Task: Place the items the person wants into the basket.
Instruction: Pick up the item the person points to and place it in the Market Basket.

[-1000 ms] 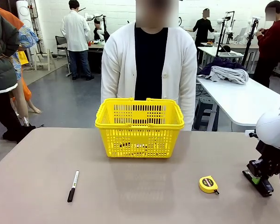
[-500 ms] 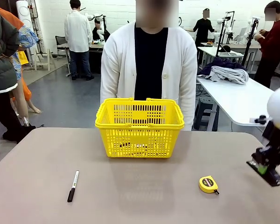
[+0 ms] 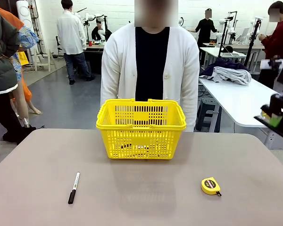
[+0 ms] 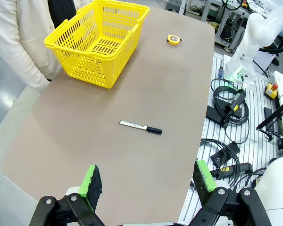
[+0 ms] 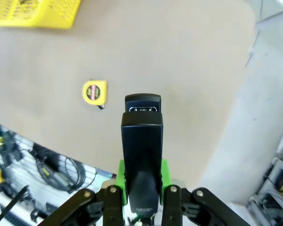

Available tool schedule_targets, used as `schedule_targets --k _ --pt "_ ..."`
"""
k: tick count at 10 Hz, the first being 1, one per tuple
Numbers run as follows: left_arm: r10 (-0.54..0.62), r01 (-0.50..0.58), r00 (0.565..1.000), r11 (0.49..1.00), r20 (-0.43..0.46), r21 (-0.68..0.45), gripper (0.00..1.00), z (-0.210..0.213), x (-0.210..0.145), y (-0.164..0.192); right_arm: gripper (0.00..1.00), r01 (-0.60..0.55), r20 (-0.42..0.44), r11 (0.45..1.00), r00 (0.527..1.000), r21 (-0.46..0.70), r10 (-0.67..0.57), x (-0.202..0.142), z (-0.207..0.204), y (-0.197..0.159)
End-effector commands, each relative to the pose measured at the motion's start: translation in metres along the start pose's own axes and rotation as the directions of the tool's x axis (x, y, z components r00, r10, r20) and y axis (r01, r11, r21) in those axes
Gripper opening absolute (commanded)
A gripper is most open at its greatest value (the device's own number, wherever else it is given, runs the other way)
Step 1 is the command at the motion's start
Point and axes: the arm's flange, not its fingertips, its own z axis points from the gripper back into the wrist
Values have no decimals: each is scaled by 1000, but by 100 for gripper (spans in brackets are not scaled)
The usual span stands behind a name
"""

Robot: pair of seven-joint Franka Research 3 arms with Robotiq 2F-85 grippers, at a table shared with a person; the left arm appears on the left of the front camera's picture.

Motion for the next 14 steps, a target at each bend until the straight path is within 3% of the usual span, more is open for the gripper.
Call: schedule_targets --k 1,10,11,12,14 --pt "-23 23 1000 1000 19 -1 100 0 -1 1 29 39 -3 999 999 -33 -39 10 9 5" --pt "-23 23 1000 1000 19 -1 100 0 -1 1 32 21 21 1000 1000 -12 -21 8 15 4" --pt "-23 23 1000 1000 19 -1 100 0 -1 1 32 -206 -3 977 979 -62 206 34 30 18" --pt "-23 23 1000 1000 19 -1 100 0 -1 1 32 -362 -10 927 932 -96 362 73 44 41" --pt "-23 23 1000 1000 19 -1 100 0 -1 1 32 -562 -17 823 826 -85 563 138 44 89"
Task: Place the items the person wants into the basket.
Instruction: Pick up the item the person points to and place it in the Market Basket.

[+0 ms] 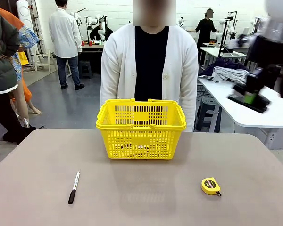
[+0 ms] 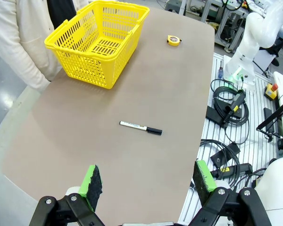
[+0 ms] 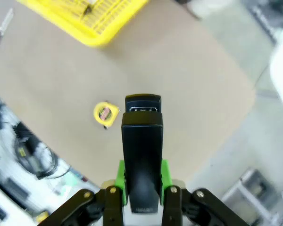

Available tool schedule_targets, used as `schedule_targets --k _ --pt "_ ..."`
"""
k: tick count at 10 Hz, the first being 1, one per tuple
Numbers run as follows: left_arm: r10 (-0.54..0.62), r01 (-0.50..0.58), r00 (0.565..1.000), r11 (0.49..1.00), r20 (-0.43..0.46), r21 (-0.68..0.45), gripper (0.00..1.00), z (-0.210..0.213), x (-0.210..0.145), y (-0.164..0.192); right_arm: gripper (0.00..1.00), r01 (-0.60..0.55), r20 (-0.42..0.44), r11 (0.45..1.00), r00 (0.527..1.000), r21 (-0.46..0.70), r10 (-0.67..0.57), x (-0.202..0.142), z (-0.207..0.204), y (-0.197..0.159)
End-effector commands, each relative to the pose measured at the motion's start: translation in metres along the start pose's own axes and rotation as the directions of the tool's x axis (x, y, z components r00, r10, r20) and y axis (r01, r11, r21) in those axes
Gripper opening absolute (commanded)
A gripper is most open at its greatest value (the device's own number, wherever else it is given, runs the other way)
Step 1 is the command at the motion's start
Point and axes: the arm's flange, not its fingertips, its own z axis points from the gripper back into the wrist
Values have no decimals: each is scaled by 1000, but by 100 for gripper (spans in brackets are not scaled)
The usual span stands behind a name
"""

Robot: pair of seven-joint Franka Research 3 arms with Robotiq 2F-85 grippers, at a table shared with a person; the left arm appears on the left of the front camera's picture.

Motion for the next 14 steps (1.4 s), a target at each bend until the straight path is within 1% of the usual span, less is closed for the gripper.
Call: schedule_targets --k 1,2,3,4,6,7,9,11,12,13,14 --pt "-23 23 1000 1000 17 -1 100 0 -2 1 32 -199 -14 980 980 -1 199 69 0 -10" --pt "-23 23 1000 1000 17 -1 100 0 -2 1 32 -287 -12 957 958 33 288 108 -13 -1" --pt "-23 23 1000 1000 17 -1 100 0 -2 1 32 -357 -8 933 934 51 358 137 -23 6" --pt "-23 23 1000 1000 17 -1 100 0 -2 1 32 -429 2 902 903 43 429 160 -30 15" --pt "-23 23 1000 1000 17 -1 100 0 -2 1 32 -520 9 854 854 23 520 202 -46 33" --pt "-23 23 1000 1000 17 -1 100 0 -2 1 32 -552 22 833 834 26 552 215 -51 42" --pt "-23 23 1000 1000 17 -1 100 0 -2 1 32 -583 24 811 812 53 583 234 -61 56" --pt "-23 23 1000 1000 17 -1 100 0 -2 1 32 -598 35 799 801 69 597 241 -67 62" --pt "-23 23 1000 1000 17 -1 100 0 -2 1 32 -585 36 808 811 68 584 240 -68 62" --pt "-23 23 1000 1000 17 -1 100 0 -2 1 32 -576 51 815 817 66 574 229 -77 69" --pt "-23 23 1000 1000 17 -1 100 0 -2 1 32 -576 51 815 817 66 574 229 -77 69"
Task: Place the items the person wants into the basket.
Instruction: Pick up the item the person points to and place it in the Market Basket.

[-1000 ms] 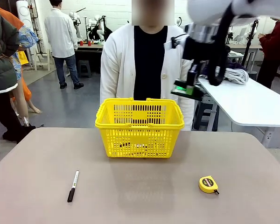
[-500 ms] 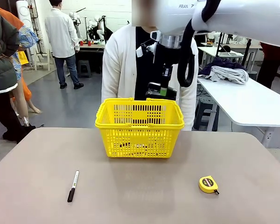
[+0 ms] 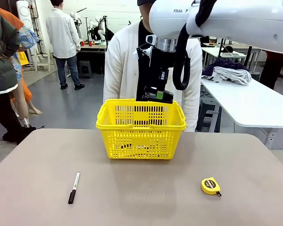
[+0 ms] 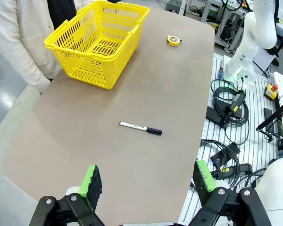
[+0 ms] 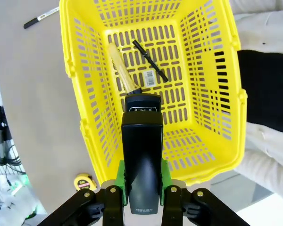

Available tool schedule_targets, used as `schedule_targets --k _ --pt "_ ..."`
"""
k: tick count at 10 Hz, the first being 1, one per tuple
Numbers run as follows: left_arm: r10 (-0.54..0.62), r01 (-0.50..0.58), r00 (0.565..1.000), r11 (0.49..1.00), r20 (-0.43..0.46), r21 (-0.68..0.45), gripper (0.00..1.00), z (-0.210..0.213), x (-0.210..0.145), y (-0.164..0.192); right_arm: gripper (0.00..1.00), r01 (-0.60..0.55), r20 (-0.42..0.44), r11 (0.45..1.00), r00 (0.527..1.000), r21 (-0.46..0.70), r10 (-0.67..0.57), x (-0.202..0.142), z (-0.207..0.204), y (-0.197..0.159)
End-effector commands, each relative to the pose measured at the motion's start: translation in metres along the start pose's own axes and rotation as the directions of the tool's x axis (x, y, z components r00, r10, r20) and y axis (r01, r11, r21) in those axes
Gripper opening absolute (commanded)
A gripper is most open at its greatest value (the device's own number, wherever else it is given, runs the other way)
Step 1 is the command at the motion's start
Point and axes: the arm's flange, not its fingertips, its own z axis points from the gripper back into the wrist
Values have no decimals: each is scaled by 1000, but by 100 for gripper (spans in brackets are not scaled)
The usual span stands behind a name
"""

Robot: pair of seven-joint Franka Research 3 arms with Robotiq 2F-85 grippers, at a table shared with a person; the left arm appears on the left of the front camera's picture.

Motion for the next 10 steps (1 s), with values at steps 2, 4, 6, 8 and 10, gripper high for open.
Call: schedule_targets --k 2,4,6,8,10 --pt "-24 24 1000 1000 17 -1 100 1 -2 0 32 0 1 1000 1000 -4 0 -1 2 2" --pt "-24 24 1000 1000 17 -1 100 1 -2 0 32 0 1 1000 1000 -4 0 -1 2 2" --pt "-24 24 1000 1000 17 -1 100 1 -2 0 32 -22 -3 1000 1000 1 22 7 -10 -6" --pt "-24 24 1000 1000 17 -1 100 1 -2 0 32 -44 -10 999 999 21 44 27 -31 -20" --pt "-24 24 1000 1000 17 -1 100 1 -2 0 32 -62 -22 997 998 42 63 39 -57 -34"
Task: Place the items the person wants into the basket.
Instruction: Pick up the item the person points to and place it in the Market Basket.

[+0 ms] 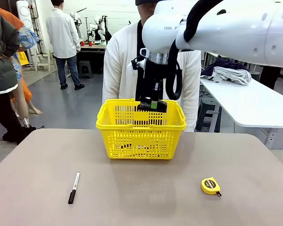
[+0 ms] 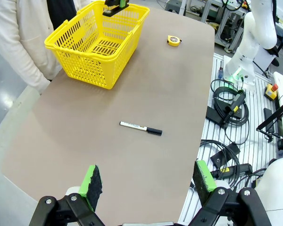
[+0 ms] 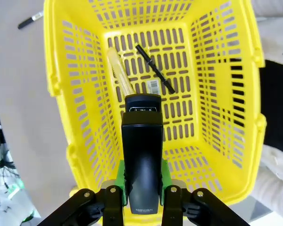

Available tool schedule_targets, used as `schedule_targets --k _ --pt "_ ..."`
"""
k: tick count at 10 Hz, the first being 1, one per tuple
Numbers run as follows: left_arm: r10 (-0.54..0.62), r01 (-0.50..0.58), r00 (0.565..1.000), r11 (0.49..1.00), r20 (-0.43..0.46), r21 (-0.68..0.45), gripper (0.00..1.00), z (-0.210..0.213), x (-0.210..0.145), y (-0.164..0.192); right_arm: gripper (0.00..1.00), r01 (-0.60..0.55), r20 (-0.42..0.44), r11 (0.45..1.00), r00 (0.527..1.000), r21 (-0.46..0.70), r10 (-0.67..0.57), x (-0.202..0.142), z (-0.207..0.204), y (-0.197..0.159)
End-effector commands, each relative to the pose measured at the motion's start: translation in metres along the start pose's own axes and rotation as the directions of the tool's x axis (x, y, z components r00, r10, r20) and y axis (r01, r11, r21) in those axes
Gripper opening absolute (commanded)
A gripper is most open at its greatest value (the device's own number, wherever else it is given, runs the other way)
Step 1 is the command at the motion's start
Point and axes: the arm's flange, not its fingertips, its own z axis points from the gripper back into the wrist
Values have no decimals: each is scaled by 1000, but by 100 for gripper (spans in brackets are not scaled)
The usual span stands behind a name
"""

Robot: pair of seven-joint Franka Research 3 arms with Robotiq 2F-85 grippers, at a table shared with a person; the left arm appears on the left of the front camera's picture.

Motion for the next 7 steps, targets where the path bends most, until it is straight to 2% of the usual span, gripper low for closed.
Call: schedule_targets --k 1,7 --pt "-23 23 1000 1000 17 -1 100 1 -2 0 32 -47 -26 999 999 28 47 21 -8 -26" --pt "-23 23 1000 1000 17 -1 100 1 -2 0 32 -119 -69 981 989 155 131 45 -84 -44"
